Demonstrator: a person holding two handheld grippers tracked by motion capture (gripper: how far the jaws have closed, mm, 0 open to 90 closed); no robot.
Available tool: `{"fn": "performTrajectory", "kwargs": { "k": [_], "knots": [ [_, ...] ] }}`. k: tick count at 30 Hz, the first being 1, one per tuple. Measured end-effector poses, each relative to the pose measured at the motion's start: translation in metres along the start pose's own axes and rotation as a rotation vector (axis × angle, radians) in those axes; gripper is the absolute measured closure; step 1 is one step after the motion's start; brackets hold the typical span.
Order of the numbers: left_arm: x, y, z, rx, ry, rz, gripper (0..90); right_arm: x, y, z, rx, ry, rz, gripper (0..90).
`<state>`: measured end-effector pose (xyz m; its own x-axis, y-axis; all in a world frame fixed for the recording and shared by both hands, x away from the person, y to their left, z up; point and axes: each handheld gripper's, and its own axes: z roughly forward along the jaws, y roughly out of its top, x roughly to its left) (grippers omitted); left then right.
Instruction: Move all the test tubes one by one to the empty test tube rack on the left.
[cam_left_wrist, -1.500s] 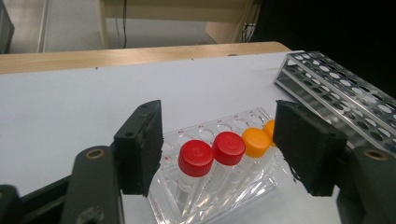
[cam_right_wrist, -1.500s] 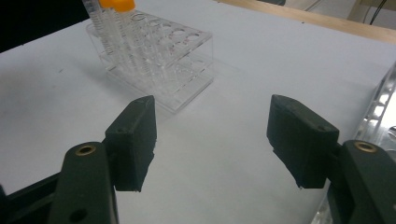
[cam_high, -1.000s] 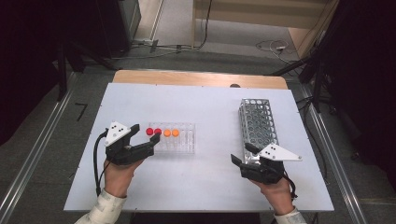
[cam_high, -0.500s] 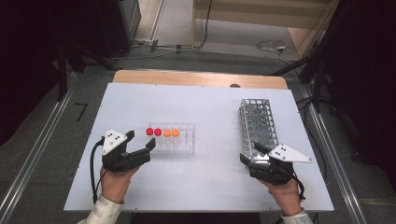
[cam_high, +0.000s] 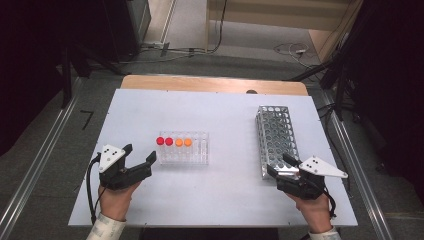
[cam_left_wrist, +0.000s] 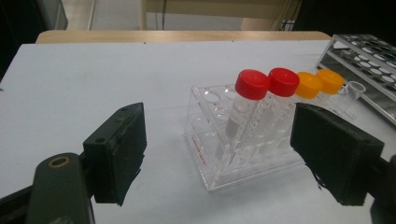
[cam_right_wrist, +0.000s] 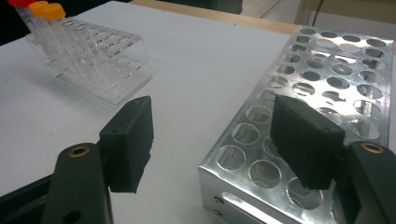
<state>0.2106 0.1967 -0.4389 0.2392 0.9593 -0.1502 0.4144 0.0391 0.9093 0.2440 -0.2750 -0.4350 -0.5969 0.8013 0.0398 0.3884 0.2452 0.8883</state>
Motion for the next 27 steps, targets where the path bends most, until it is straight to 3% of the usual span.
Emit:
{"fn": "performTrajectory", "kwargs": {
  "k": [27],
  "knots": [
    [0.022, -0.011, -0.006, 0.015, 0.054, -0.011, 15.8, -0.036, -0.016, -0.024, -0.015, -0.099, 0.053, 26.2]
  ]
}}
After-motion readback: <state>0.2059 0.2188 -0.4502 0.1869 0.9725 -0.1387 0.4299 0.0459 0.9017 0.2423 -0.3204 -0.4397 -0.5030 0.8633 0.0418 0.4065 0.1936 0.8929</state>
